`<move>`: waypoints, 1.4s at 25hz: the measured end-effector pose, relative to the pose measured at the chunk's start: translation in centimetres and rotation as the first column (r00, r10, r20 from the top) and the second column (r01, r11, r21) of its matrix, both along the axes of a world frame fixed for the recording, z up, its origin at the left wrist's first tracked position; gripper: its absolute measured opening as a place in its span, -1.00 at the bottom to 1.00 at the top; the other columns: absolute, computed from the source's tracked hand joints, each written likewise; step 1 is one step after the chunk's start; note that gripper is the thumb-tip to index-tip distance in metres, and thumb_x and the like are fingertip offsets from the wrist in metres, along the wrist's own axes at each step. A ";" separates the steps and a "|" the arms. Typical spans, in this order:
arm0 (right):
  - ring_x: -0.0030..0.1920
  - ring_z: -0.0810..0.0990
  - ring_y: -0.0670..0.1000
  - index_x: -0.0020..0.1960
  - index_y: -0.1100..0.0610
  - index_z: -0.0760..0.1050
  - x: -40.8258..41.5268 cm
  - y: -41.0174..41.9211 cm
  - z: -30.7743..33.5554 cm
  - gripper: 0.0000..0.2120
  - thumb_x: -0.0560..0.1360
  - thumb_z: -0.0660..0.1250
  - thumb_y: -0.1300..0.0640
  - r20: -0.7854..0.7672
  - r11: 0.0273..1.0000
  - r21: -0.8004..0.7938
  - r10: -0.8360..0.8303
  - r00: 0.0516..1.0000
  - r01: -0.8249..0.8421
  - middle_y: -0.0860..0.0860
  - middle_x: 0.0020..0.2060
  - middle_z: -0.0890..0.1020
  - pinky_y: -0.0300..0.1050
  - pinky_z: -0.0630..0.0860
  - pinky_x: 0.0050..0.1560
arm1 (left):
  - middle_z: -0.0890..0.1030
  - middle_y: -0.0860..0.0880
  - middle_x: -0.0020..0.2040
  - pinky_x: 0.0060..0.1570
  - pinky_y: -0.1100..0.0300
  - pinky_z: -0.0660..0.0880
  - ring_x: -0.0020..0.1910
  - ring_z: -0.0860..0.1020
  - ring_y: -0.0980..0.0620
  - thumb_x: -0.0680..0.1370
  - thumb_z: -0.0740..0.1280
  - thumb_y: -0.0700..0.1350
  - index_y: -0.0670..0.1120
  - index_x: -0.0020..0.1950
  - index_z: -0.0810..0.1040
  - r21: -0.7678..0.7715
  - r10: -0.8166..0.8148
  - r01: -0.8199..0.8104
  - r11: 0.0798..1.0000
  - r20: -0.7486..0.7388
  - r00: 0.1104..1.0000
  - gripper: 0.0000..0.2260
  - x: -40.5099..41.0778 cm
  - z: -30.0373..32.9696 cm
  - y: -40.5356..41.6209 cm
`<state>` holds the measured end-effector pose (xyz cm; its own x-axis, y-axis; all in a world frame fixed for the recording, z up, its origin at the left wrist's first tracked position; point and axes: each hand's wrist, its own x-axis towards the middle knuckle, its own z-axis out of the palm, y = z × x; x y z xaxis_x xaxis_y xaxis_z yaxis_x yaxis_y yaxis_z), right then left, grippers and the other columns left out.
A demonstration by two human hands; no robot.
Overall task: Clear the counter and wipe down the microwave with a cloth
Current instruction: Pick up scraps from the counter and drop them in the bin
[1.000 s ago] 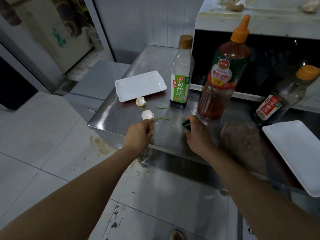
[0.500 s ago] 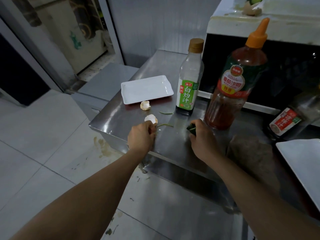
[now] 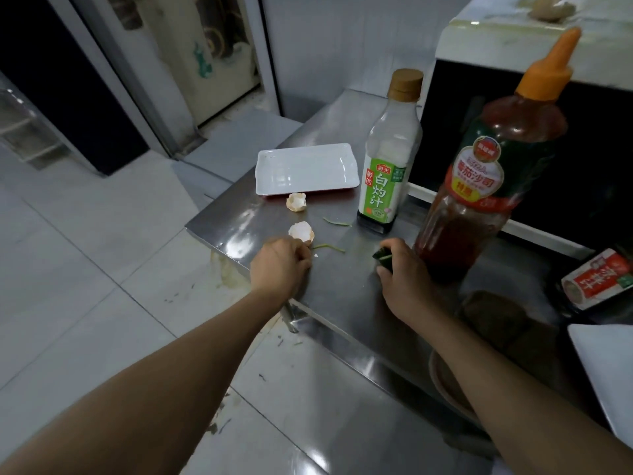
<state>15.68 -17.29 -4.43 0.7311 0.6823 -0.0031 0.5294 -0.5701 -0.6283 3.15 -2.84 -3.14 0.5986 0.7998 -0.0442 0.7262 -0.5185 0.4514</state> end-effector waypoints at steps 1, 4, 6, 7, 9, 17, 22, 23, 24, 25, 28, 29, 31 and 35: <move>0.16 0.46 0.08 0.23 0.15 0.37 0.1 0.0 0.0 -0.71 0.52 0.26 0.26 -0.002 1.000 0.007 0.008 1.000 -0.008 0.10 0.16 0.51 -0.22 0.28 0.02 | 0.61 -0.04 0.00 -0.10 0.10 0.52 -0.04 0.56 -0.05 0.46 0.37 -0.13 0.02 -0.13 0.64 0.019 -0.037 0.036 0.999 0.018 0.999 -0.92 0.4 0.1 -0.3; 0.16 0.46 0.06 0.25 0.14 0.36 0.5 -0.1 0.0 -0.70 0.53 0.24 0.26 -0.024 1.000 0.022 0.012 1.000 -0.012 0.09 0.17 0.50 -0.20 0.31 0.02 | 0.58 -0.05 0.03 -0.07 0.08 0.55 -0.04 0.56 -0.03 0.47 0.39 -0.11 0.04 -0.09 0.64 0.069 -0.135 0.131 0.989 0.051 0.990 -0.93 2.2 0.5 -0.7; 0.18 0.46 0.06 0.27 0.14 0.36 0.7 -0.1 -0.2 -0.68 0.53 0.25 0.25 -0.029 1.000 0.030 0.008 1.000 -0.007 0.08 0.18 0.50 -0.19 0.33 0.04 | 0.56 -0.04 0.07 -0.05 0.06 0.55 -0.01 0.56 -0.03 0.48 0.40 -0.10 0.05 -0.07 0.63 0.093 -0.162 0.158 0.983 0.046 0.986 -0.93 3.4 0.5 -0.7; 0.19 0.46 0.05 0.28 0.14 0.35 0.8 0.0 -0.2 -0.68 0.53 0.25 0.25 -0.025 0.999 0.035 0.009 1.000 -0.008 0.08 0.19 0.50 -0.20 0.34 0.05 | 0.56 -0.05 0.09 -0.03 0.06 0.55 0.01 0.55 -0.04 0.48 0.40 -0.10 0.05 -0.06 0.63 0.107 -0.167 0.163 0.981 0.038 0.985 -0.92 3.8 0.4 -0.6; 0.20 0.46 0.04 0.29 0.14 0.35 1.0 0.0 -0.4 -0.67 0.53 0.25 0.25 -0.028 0.999 0.049 0.017 0.999 -0.015 0.07 0.20 0.49 -0.23 0.32 0.03 | 0.57 -0.07 0.09 0.00 0.07 0.53 0.02 0.55 -0.07 0.48 0.40 -0.12 0.03 -0.04 0.65 0.134 -0.183 0.180 0.974 0.012 0.983 -0.90 4.4 0.0 -0.2; 0.20 0.45 0.04 0.31 0.15 0.33 1.2 0.3 -0.7 -0.64 0.54 0.25 0.27 -0.034 0.993 0.107 0.055 0.998 -0.051 0.08 0.20 0.49 -0.27 0.32 0.05 | 0.67 -0.01 -0.11 0.03 0.13 0.47 -0.08 0.59 -0.03 0.47 0.36 -0.22 -0.03 -0.10 0.66 0.222 -0.314 0.313 0.923 -0.034 0.949 -0.87 5.1 -0.9 0.7; 0.21 0.45 0.04 0.31 0.15 0.33 1.4 0.4 -0.5 -0.64 0.54 0.25 0.27 -0.036 0.991 0.117 0.063 0.997 -0.059 0.09 0.20 0.49 -0.27 0.32 0.07 | 0.61 -0.03 -0.14 0.06 0.13 0.40 -0.10 0.54 -0.08 0.50 0.27 -0.19 -0.04 -0.07 0.58 0.342 -0.407 0.456 0.822 -0.207 0.890 -0.89 5.4 -0.9 0.7; 0.21 0.45 0.04 0.31 0.15 0.34 1.4 0.4 -0.5 -0.65 0.53 0.25 0.27 -0.039 0.992 0.116 0.062 0.997 -0.057 0.09 0.20 0.49 -0.27 0.32 0.08 | 0.60 -0.05 -0.12 0.05 0.11 0.42 -0.08 0.53 -0.10 0.52 0.25 -0.17 -0.05 -0.06 0.57 0.335 -0.417 0.479 0.811 -0.243 0.876 -0.89 5.5 -0.9 0.8; 0.21 0.45 0.05 0.31 0.15 0.34 1.5 0.4 -0.5 -0.65 0.53 0.25 0.27 -0.041 0.992 0.115 0.061 0.997 -0.056 0.09 0.20 0.49 -0.27 0.32 0.08 | 0.59 -0.07 -0.09 0.04 0.08 0.45 -0.06 0.53 -0.11 0.53 0.24 -0.15 -0.07 -0.04 0.56 0.317 -0.424 0.492 0.811 -0.260 0.867 -0.88 5.6 -0.9 0.8; 0.21 0.45 0.04 0.31 0.15 0.34 1.5 0.4 -0.4 -0.65 0.53 0.25 0.27 -0.042 0.992 0.115 0.061 0.997 -0.056 0.09 0.20 0.49 -0.27 0.32 0.08 | 0.58 -0.08 -0.07 0.03 0.05 0.47 -0.05 0.52 -0.12 0.54 0.23 -0.15 -0.08 -0.02 0.56 0.290 -0.429 0.494 0.819 -0.262 0.865 -0.88 5.7 -0.9 0.9; 0.22 0.45 0.04 0.31 0.15 0.33 1.4 0.4 -0.3 -0.64 0.54 0.25 0.27 -0.043 0.991 0.118 0.064 0.997 -0.059 0.09 0.21 0.49 -0.27 0.33 0.09 | 0.57 -0.10 -0.04 -0.01 0.00 0.51 -0.05 0.52 -0.11 0.56 0.22 -0.15 -0.10 0.00 0.53 0.245 -0.442 0.500 0.831 -0.257 0.859 -0.89 5.7 -1.0 1.1; 0.22 0.45 0.03 0.31 0.15 0.33 1.4 0.4 -0.3 -0.64 0.54 0.25 0.27 -0.044 0.991 0.120 0.062 0.997 -0.056 0.09 0.22 0.49 -0.28 0.33 0.09 | 0.56 -0.10 -0.04 -0.02 -0.01 0.51 -0.05 0.51 -0.11 0.56 0.21 -0.16 -0.10 -0.01 0.53 0.244 -0.448 0.508 0.826 -0.262 0.855 -0.89 5.7 -1.0 1.1; 0.24 0.44 0.04 0.32 0.14 0.33 1.5 0.4 -0.1 -0.64 0.54 0.24 0.27 -0.052 0.991 0.124 0.054 0.997 -0.048 0.09 0.23 0.48 -0.27 0.32 0.10 | 0.56 -0.08 -0.04 -0.04 -0.02 0.52 -0.05 0.51 -0.10 0.56 0.22 -0.15 -0.08 -0.01 0.52 0.226 -0.446 0.496 0.838 -0.240 0.862 -0.90 5.6 -1.0 1.1; 0.28 0.43 0.04 0.35 0.13 0.31 1.7 0.4 0.1 -0.62 0.55 0.23 0.26 -0.080 0.992 0.123 0.031 0.996 -0.021 0.08 0.27 0.46 -0.22 0.36 0.16 | 0.58 -0.06 -0.05 -0.03 0.01 0.53 -0.04 0.53 -0.07 0.52 0.29 -0.17 -0.07 -0.03 0.55 0.167 -0.439 0.465 0.870 -0.170 0.882 -0.92 5.3 -0.8 1.5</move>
